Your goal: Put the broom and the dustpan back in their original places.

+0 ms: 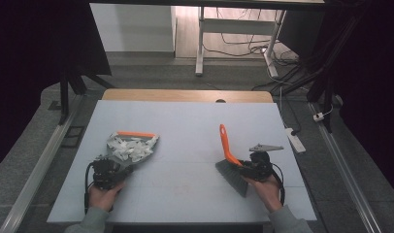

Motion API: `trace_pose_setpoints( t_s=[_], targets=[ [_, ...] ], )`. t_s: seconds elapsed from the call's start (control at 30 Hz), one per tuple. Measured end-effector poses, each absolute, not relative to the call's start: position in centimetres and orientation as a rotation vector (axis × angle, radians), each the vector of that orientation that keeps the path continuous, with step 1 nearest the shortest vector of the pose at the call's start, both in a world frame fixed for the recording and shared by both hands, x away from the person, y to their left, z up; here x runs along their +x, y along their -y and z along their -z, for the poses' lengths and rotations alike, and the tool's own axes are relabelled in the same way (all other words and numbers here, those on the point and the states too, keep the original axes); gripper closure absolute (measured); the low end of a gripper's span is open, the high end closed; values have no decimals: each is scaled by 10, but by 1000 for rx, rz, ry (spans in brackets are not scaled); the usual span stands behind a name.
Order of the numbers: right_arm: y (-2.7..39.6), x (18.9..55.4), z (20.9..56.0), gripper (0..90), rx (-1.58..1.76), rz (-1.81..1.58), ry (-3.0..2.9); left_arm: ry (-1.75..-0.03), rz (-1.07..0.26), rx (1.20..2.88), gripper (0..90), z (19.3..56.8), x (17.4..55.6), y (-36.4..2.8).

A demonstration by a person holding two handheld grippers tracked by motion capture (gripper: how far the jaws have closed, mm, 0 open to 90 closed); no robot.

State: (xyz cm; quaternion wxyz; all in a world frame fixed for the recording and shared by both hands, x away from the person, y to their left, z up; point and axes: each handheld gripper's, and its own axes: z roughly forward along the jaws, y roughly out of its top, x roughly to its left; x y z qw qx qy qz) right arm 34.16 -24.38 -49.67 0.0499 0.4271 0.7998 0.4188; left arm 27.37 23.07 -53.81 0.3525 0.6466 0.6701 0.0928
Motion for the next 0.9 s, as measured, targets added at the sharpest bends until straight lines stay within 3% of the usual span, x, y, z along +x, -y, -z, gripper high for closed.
trace_pose_setpoints(
  t_s=[0.2,0.47,0.77,0.9],
  targets=[
    [250,350,500,667,1302,-1237,-2467,-1719,-224,1667,599,538,274,-232],
    [254,359,508,551,1296,-1128,-2480,-1688,-212,1674,515,538,273,-232],
    [255,363,513,461,1288,-1041,-2455,-1643,-253,1704,342,534,270,-233],
    [257,362,511,462,1295,-1054,-2442,-1614,-291,1725,283,529,264,-233]
  ],
)
